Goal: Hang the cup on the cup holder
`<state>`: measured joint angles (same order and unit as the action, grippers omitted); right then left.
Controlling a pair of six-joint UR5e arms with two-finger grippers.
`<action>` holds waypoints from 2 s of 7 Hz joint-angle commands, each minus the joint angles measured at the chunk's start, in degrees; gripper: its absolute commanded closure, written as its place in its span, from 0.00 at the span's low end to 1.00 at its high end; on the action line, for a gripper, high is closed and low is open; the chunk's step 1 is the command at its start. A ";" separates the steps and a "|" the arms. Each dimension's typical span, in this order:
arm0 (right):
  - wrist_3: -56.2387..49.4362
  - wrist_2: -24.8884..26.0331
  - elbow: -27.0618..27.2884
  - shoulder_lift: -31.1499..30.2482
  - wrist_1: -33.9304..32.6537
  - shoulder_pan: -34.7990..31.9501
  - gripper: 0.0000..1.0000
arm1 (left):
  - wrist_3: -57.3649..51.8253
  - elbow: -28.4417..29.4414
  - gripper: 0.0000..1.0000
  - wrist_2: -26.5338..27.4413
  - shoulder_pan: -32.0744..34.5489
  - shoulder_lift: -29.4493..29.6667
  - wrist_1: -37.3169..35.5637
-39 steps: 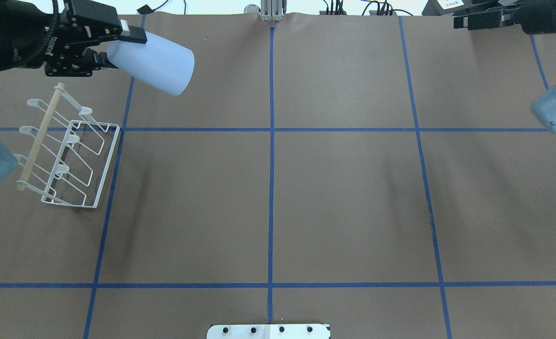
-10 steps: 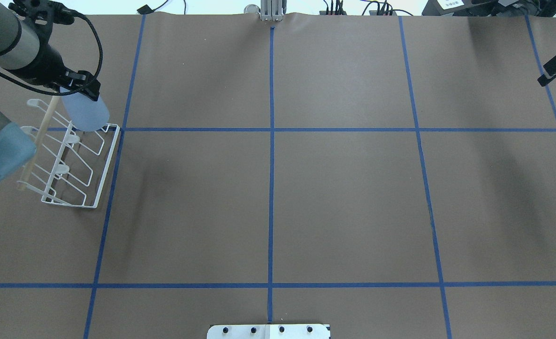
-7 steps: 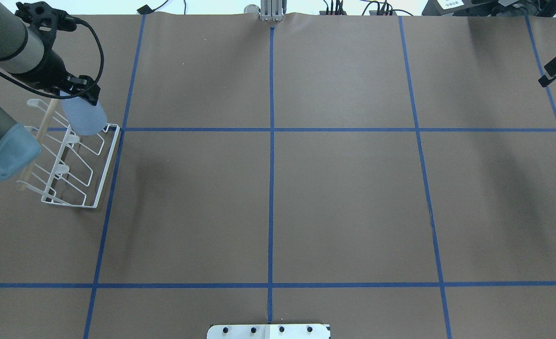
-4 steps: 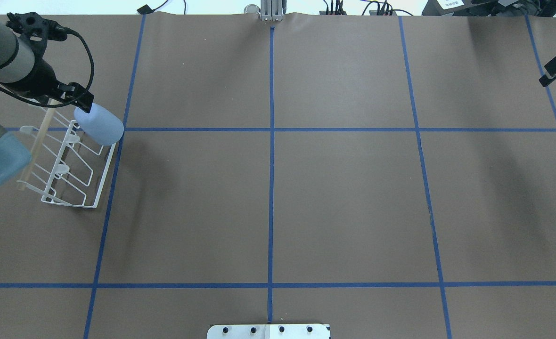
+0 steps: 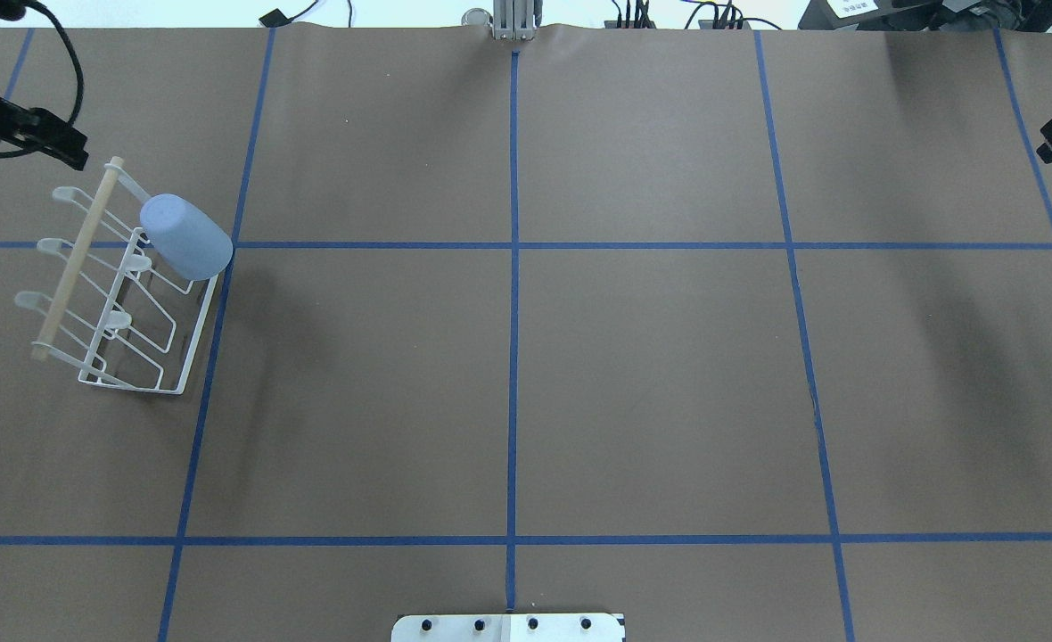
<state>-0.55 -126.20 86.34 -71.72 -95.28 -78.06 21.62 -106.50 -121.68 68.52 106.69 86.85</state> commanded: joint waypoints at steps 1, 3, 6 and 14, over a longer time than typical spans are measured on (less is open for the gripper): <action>0.19 -0.44 0.31 -1.83 2.36 -0.95 0.00 | -6.15 -0.37 0.01 -8.88 9.66 0.71 -6.84; 0.46 -2.02 -0.38 -6.66 10.09 -2.26 0.00 | -9.55 -4.56 0.01 -12.44 12.85 1.95 -16.05; 0.81 -8.26 0.13 -14.21 9.33 -8.14 0.00 | -27.06 0.38 0.01 -12.70 21.90 -8.92 -18.84; 0.81 -7.66 0.40 -15.91 5.81 -10.09 0.00 | -16.26 13.69 0.01 -12.18 21.05 -17.39 3.41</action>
<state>0.26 -133.86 86.74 -87.91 -88.87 -88.15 3.83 -92.89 -134.00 91.14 88.87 90.03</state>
